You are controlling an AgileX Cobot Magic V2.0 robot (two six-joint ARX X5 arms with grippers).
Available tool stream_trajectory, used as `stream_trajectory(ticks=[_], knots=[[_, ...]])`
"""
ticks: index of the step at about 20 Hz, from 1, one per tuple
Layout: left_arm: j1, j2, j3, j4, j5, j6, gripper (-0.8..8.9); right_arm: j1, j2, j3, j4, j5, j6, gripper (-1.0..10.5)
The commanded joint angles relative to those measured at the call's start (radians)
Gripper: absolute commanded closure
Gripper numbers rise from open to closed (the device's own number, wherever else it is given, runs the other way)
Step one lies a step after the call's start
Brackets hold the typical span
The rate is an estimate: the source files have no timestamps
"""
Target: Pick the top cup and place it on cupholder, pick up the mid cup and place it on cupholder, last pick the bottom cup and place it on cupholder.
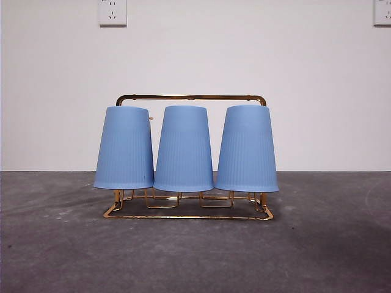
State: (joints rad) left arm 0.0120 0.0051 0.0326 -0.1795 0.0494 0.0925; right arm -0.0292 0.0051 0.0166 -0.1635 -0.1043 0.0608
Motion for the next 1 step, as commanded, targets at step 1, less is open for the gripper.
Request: stream_trajectory(ticks=[1], knots=[[0.002,-0.002,-0.02,-0.007,0.0,-0.002,8.07,-0.002,-0.002,-0.006,0.008,0.0,0.017,9.4]])
